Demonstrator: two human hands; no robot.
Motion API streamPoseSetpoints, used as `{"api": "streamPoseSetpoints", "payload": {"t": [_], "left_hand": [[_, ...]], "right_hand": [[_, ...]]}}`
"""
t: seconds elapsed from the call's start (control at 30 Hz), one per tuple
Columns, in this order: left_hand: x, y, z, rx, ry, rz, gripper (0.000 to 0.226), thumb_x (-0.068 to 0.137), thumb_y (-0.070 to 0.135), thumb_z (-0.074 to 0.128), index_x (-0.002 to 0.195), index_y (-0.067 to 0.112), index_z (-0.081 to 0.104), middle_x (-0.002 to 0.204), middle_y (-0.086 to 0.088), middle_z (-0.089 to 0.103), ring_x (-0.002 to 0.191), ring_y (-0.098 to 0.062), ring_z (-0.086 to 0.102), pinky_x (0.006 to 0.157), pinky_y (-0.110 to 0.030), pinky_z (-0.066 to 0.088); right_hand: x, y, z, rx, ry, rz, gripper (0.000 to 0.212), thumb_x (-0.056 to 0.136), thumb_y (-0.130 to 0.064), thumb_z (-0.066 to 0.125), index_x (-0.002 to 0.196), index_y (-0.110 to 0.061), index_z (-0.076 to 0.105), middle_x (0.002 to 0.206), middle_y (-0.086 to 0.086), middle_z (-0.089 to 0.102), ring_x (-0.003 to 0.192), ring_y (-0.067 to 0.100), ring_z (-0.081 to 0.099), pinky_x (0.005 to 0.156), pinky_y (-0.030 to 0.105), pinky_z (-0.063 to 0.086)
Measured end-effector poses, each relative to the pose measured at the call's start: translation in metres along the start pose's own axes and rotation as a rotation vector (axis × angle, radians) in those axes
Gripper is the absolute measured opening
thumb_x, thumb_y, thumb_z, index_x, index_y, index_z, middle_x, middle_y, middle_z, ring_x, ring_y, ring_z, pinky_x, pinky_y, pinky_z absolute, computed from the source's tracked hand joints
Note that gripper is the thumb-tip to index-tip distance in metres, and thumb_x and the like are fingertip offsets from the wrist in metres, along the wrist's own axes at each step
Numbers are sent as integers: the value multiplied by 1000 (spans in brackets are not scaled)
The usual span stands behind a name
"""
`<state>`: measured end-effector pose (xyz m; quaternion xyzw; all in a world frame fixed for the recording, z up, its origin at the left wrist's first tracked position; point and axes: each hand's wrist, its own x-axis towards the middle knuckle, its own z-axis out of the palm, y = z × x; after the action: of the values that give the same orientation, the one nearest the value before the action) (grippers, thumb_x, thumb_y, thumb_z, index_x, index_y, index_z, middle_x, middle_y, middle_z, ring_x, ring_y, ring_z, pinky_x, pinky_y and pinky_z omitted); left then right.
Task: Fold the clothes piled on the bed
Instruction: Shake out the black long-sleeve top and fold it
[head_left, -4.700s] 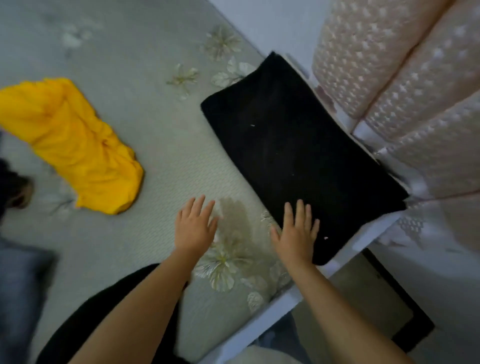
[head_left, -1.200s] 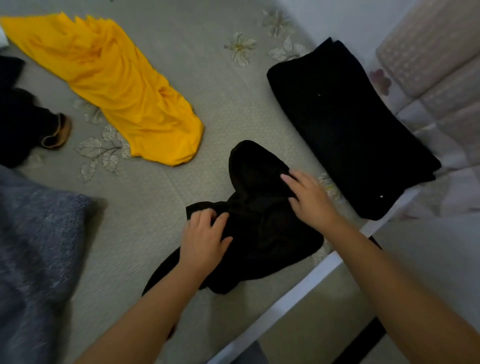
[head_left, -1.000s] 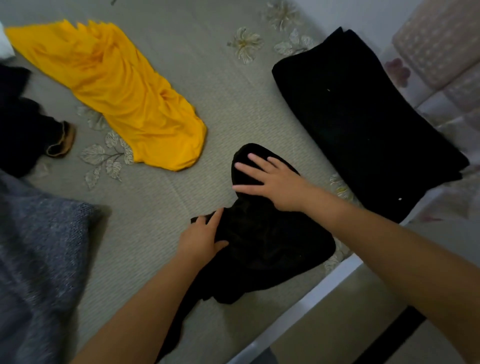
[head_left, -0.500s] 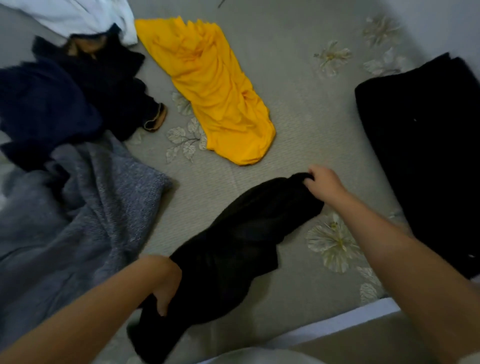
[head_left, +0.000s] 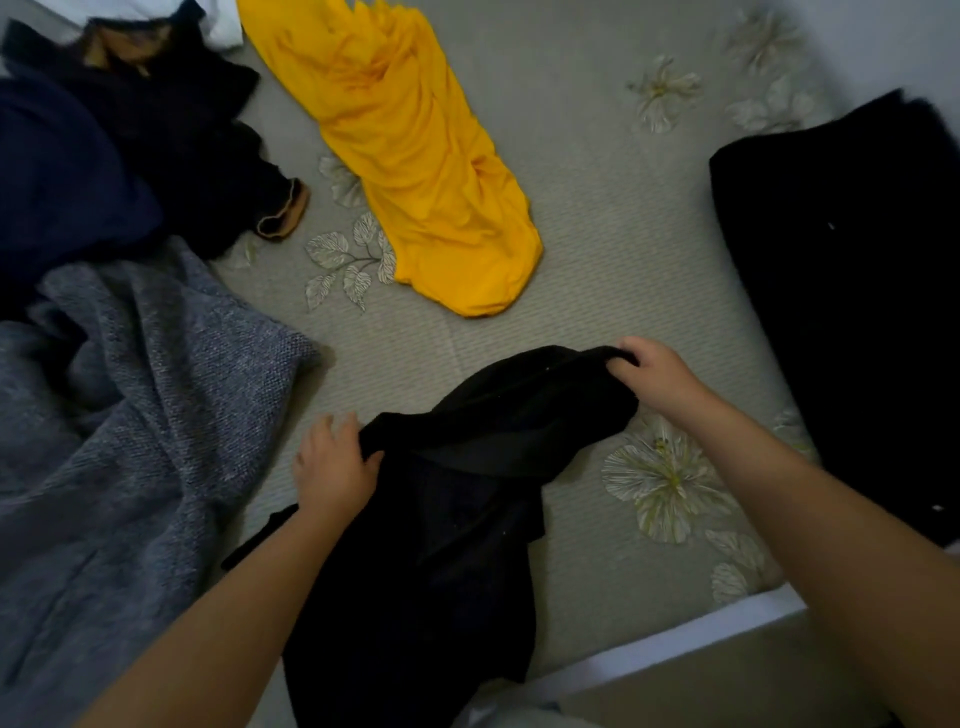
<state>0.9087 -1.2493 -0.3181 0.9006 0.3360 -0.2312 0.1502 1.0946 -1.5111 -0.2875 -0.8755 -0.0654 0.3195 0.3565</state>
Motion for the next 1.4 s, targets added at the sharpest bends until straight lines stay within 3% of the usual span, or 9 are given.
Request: {"api": "streamPoseSetpoints", "payload": {"t": [0.13,0.37,0.47,0.63,0.77,0.93,1.07,1.27,1.4], "left_hand": [[11,-6,-12,-311,-73,59,26,95,12,46,104,-9,60,107,-23,63,102,-33,57,78,-31,37],[0,-11,-112,-446,130,257,42,93,7,48,134,7,41,130,-18,51,117,-28,49,85,-18,31],[-17,-11,-173,-430,368,312,44,95,5,42,138,16,38,120,-22,55,101,-30,54,79,-24,34],[-61,-33,-266,-187,772,571,32,84,5,38,102,0,64,88,-27,64,83,-39,63,70,-47,49],[-110,-51,-333,-247,1016,661,20,76,11,29,89,16,45,74,-25,63,75,-18,46,66,-28,40],[-188,-63,-395,-172,1166,694,33,76,12,33,88,3,63,73,-26,62,66,-29,58,60,-32,45],[-269,-79,-408,28,1330,678,42,79,18,37,96,-8,66,83,-26,65,60,-38,65,46,-40,51],[-360,-117,-395,333,1490,732,57,88,44,34,111,-4,55,74,-20,58,48,-33,57,39,-30,45],[-383,-131,-384,441,1585,746,58,96,48,16,113,1,46,72,-20,56,50,-33,55,37,-29,41]], "right_hand": [[5,-7,-9,29,-31,-31,12,91,-7,51,80,-9,51,76,5,51,80,20,49,63,26,36],[1,-61,-57,-197,14,-299,26,89,-13,56,114,-13,50,92,3,51,86,22,51,71,23,32],[-11,-109,-82,-187,38,-500,21,90,-5,52,110,-8,50,88,6,54,86,23,52,71,23,35],[-66,-199,-115,-62,321,-879,21,74,-33,36,89,-25,49,81,-7,48,73,-7,43,75,-5,30],[-118,-255,-140,21,458,-1033,14,73,-32,34,77,-40,44,73,-29,51,68,-10,44,68,4,34],[-197,-305,-157,-41,724,-1196,33,76,2,39,91,0,68,87,5,63,84,5,52,81,-1,35],[-278,-315,-154,-317,1034,-1283,41,76,-12,38,97,5,69,74,19,63,62,27,59,51,26,47],[-380,-293,-148,-724,1410,-1326,64,93,-47,33,107,8,61,76,21,60,44,31,55,36,26,43],[-412,-283,-154,-887,1457,-1348,63,99,-43,23,106,8,59,72,21,59,40,30,53,34,25,41]]}}
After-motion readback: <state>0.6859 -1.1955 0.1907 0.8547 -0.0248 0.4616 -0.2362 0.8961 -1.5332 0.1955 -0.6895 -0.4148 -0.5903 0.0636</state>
